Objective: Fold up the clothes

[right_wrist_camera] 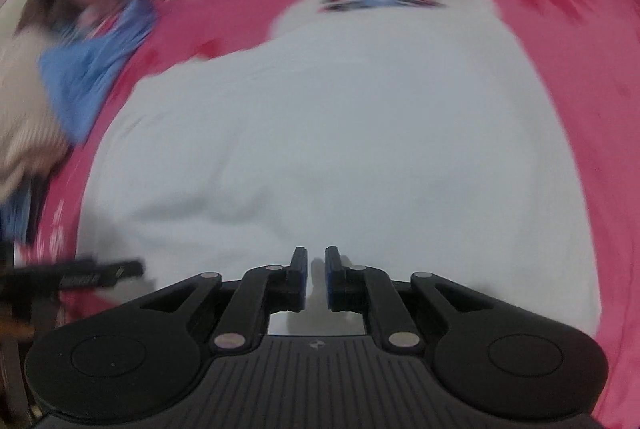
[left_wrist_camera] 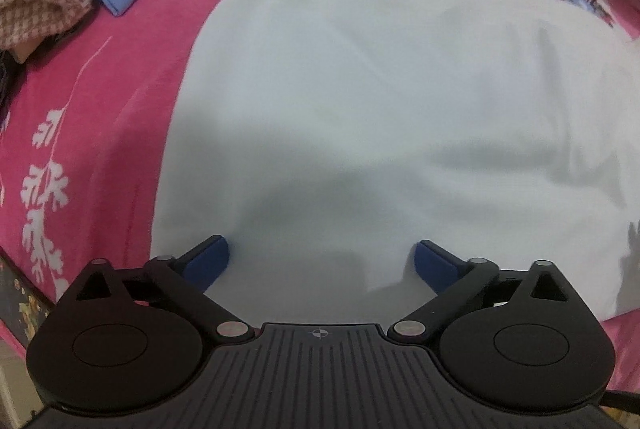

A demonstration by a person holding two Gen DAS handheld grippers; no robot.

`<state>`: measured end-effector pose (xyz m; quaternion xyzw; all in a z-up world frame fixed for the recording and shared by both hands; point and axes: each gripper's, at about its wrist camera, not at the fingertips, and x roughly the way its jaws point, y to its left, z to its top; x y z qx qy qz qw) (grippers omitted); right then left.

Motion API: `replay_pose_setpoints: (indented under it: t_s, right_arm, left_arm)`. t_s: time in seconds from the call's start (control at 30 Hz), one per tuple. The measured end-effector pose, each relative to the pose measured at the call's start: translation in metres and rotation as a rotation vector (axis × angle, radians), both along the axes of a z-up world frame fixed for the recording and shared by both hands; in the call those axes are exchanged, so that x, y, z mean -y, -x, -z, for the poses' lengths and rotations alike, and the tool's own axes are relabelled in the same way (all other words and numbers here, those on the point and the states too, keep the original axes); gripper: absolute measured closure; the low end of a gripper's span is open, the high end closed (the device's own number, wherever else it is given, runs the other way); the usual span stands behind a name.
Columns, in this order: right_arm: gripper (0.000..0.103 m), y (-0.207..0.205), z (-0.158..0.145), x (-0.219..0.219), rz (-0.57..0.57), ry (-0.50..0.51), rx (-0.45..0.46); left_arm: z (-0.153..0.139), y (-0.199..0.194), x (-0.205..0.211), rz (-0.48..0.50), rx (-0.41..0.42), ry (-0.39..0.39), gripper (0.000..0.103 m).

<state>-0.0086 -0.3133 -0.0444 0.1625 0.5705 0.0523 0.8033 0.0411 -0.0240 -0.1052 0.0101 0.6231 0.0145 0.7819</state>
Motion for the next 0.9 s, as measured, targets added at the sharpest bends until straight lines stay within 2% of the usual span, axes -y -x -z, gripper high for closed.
replay_pose_setpoints:
  t_s: [0.07,0.17,0.3,0.67,0.9]
  right_arm:
    - [0.085,0.000,-0.001,-0.017,-0.071,0.049,0.018]
    - [0.085,-0.001,-0.001,-0.043,-0.176,0.122,0.042]
    - [0.084,0.009,0.015,-0.058,-0.221,0.234,0.015]
    - [0.079,0.019,0.028,-0.078,-0.217,0.353,0.010]
    - [0.076,0.003,0.030,-0.094,-0.295,0.431,-0.070]
  left_arm:
    - [0.001,0.000,0.002,-0.004,-0.002,-0.011,0.000]
    - [0.002,-0.001,0.004,-0.011,-0.004,-0.020,0.000]
    - [0.003,-0.002,0.005,-0.016,-0.006,-0.026,0.000]
    - [0.006,-0.005,0.005,-0.025,-0.016,-0.025,0.000]
    - [0.008,-0.006,0.001,-0.004,-0.006,0.002,0.000]
